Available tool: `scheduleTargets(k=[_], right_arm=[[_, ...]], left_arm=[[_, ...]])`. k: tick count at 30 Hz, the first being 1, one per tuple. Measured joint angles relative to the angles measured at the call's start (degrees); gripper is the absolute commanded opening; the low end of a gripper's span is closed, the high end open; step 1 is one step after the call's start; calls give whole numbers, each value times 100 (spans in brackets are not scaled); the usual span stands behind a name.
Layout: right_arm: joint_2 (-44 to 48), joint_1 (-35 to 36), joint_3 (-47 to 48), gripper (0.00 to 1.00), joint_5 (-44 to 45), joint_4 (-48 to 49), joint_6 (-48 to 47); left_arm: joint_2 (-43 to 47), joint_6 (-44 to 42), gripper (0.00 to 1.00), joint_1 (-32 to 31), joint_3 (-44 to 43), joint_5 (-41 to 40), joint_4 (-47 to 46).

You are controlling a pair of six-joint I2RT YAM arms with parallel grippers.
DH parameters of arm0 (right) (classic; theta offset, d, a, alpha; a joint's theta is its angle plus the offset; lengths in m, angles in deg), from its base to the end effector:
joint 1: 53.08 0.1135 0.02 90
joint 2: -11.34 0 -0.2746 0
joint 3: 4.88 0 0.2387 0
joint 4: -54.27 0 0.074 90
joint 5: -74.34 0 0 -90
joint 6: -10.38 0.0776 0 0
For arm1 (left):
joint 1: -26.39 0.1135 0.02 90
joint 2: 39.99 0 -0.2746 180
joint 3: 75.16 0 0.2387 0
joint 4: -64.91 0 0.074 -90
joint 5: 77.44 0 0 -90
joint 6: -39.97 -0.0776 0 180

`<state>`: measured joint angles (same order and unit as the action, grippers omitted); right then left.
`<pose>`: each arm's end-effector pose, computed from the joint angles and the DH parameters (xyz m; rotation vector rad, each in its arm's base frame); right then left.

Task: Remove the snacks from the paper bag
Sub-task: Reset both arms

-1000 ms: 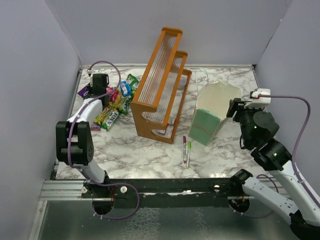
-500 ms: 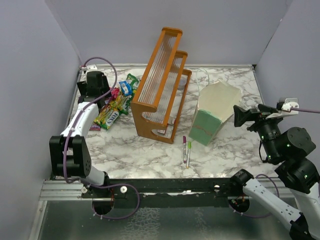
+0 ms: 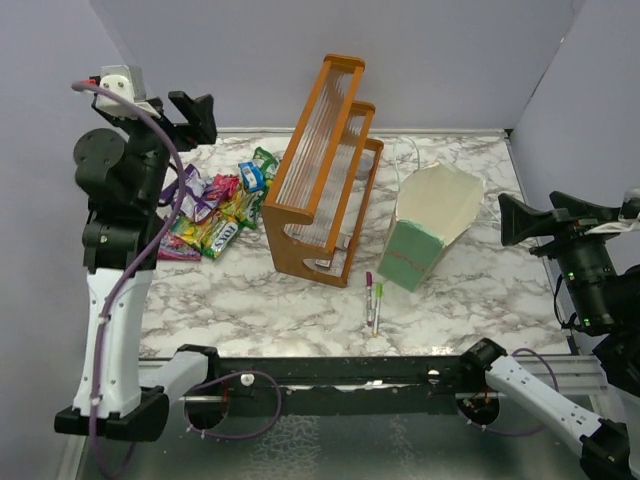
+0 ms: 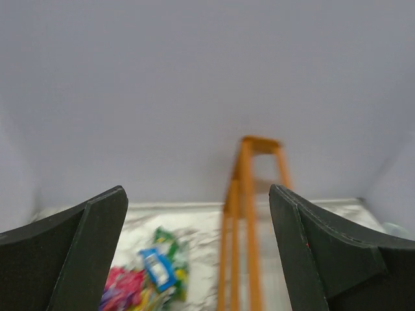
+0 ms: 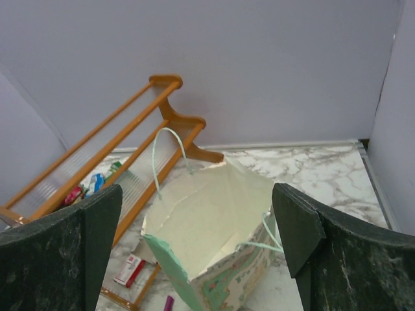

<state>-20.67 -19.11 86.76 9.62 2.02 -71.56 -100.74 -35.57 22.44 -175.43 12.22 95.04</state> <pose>0.0607 0.0009 0.4835 0.0347 1.4601 0.2812 0.2190 -0.0147 0.5297 -0.1342 1.4056 -0.2621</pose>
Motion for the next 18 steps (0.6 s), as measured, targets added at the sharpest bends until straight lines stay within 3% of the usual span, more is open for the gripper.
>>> scheduleTargets(k=[3,6,11,18], right_arm=[[-83,0,219,99,-138,72,-39],[-81,0,299,99,-286,98,-59],[-98,0,577,99,-358,85,-35],[-160,-4,691,99,-345,79,31]], left_arm=[[280,-232,99,-927,-645,387,-50],[1027,-522,99,-1665,-407,706,-66],[1895,-745,99,-1720,-345,535,42],[2098,-791,99,-1731,15,155,146]])
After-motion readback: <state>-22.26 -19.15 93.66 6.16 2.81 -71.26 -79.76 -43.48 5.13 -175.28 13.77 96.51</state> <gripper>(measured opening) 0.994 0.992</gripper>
